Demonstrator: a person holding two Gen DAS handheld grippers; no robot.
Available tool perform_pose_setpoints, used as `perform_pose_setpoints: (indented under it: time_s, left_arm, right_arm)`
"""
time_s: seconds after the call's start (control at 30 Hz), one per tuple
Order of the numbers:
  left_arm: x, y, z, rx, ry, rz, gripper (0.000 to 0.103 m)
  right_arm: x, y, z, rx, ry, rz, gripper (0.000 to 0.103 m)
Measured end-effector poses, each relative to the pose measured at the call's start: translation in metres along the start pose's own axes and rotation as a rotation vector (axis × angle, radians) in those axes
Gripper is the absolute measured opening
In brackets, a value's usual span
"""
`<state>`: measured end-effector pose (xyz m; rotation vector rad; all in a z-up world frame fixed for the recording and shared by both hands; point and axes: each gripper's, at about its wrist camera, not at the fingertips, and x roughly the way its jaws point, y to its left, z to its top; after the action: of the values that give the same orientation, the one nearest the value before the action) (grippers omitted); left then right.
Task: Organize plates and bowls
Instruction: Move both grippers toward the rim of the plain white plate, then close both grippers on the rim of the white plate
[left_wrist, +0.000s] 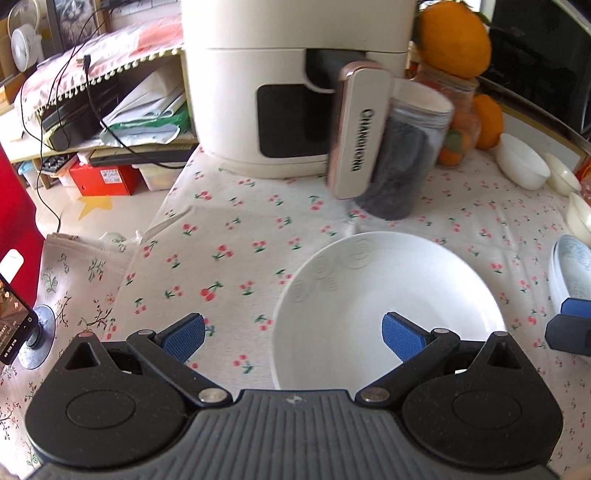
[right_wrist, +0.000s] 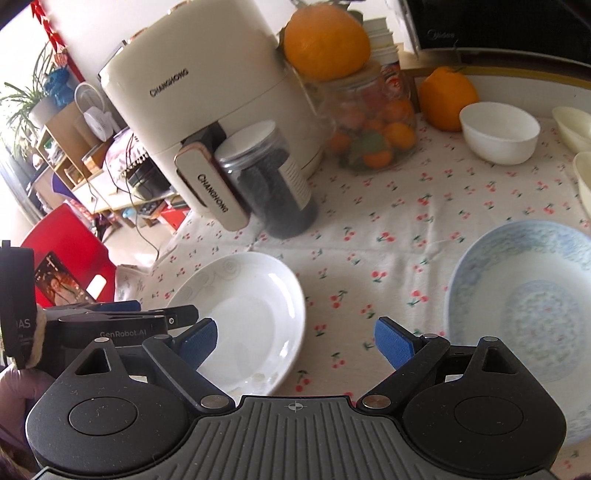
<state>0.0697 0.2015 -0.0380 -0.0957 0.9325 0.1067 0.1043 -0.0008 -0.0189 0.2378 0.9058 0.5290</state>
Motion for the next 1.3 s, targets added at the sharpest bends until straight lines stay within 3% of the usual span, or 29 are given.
perform_pose_setpoints:
  time_s: [0.57, 0.97, 1.3]
  left_arm:
    - [0.008, 0.015, -0.012, 0.09, 0.019, -0.1, 0.097]
    - [0.011, 0.02, -0.014, 0.079, 0.059, -0.144, 0.069]
    - [0.011, 0.019, -0.014, 0.081, 0.047, -0.157, 0.047]
  right_arm:
    - [0.041, 0.03, -0.02, -0.04, 0.067, 0.003, 0.094]
    - [0.055, 0.033, -0.025, -0.016, 0.077, 0.011, 0.094]
    - [0.056, 0.034, -0.026, 0.009, 0.056, 0.015, 0.093]
